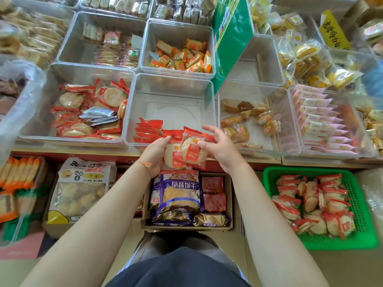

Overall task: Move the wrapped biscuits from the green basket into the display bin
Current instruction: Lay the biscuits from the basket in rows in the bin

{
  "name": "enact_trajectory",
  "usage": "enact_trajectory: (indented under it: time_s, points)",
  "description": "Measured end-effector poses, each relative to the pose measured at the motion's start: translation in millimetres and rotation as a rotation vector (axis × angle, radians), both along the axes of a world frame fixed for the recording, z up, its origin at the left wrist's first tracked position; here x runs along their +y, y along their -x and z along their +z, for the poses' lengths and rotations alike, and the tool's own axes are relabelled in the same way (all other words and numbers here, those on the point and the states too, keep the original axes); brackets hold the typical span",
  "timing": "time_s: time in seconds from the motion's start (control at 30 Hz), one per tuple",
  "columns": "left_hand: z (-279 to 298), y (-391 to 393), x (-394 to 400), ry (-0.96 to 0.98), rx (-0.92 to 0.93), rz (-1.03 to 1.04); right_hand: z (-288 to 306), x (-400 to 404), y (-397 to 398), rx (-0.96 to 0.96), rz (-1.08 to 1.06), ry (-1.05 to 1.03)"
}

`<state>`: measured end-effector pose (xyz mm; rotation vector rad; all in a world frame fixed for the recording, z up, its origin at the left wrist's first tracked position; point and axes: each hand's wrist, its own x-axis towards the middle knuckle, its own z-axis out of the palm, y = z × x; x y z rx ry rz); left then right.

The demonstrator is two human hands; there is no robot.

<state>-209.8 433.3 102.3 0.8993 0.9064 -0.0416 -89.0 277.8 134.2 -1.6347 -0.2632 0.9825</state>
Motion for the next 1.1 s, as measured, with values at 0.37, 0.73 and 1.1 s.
enact_trajectory:
  time_s: [0.37,0.73,1.1]
  points:
    - [2.3,-23.4,58.0,-0.149,-0.023,0.299,-8.3,58.7,-47.5,-0.246,-0.179,0.059]
    - [-12.8,-64.6,112.9,-0.386,-0.110,0.391,-85.1,127.0,-63.3,-0.702,0.265,0.456]
    - [-31.5,-99.5,114.8,-0.625,-0.138,0.088,-81.1,133.8,-70.3,-0.572,0.154,0.315]
